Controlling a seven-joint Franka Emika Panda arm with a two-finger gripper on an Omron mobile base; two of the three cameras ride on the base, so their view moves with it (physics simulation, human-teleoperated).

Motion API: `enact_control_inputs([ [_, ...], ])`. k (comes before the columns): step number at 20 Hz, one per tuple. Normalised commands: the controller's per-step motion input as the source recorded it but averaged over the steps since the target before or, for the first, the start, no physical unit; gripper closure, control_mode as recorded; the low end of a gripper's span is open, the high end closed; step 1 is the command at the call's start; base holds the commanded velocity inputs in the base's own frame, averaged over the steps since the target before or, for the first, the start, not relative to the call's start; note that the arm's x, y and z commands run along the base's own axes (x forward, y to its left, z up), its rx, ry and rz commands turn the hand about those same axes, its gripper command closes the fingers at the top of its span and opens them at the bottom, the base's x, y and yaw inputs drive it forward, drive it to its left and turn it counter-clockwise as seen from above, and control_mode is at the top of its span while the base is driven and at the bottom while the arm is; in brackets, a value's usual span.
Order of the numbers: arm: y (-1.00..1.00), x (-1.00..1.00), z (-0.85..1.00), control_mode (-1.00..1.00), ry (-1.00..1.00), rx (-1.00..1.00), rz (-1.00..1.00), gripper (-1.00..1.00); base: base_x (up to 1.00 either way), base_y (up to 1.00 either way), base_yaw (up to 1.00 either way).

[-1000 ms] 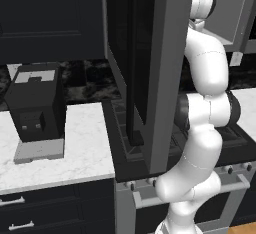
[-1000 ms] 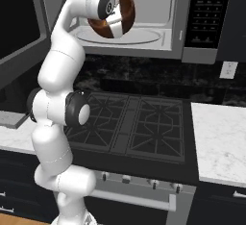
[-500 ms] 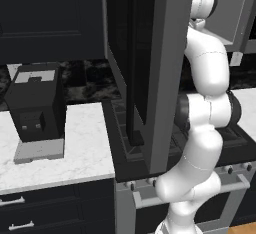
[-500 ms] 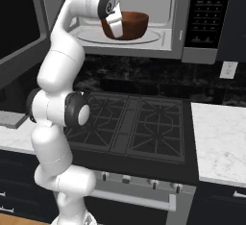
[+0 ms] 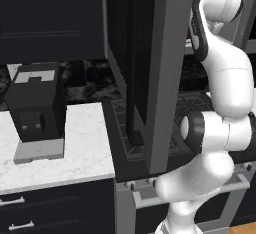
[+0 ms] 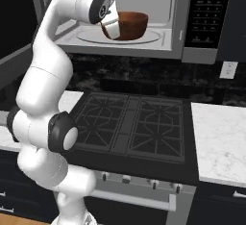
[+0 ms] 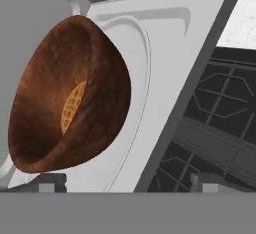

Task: Open the microwave, place the bowl with waffle inside the microwave, then close the microwave door and turn it on.

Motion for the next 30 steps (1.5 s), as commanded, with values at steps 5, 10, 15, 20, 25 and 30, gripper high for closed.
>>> enact_control_inputs([
  [5,-0.14,-1.0,-0.39,-1.0,-0.18,-0.09,0.06,-1.0,0.0,0.0,0.0],
  [10,-0.09,-0.96,-0.47,-1.0,-0.18,-0.33,0.17,-1.0,0.0,0.0,0.0],
  [15,0.0,-0.94,-0.11,-1.0,-0.19,-0.5,0.22,-1.0,0.0,0.0,0.0],
  [20,0.09,-1.0,0.12,-1.0,-0.15,-0.27,0.14,-1.0,0.0,0.0,0.0],
  [25,0.55,-0.98,0.29,-1.0,-0.37,-0.08,0.14,-1.0,0.0,0.0,0.0],
  [30,0.35,-1.0,0.26,-1.0,-0.48,-0.07,0.04,-1.0,0.0,0.0,0.0],
])
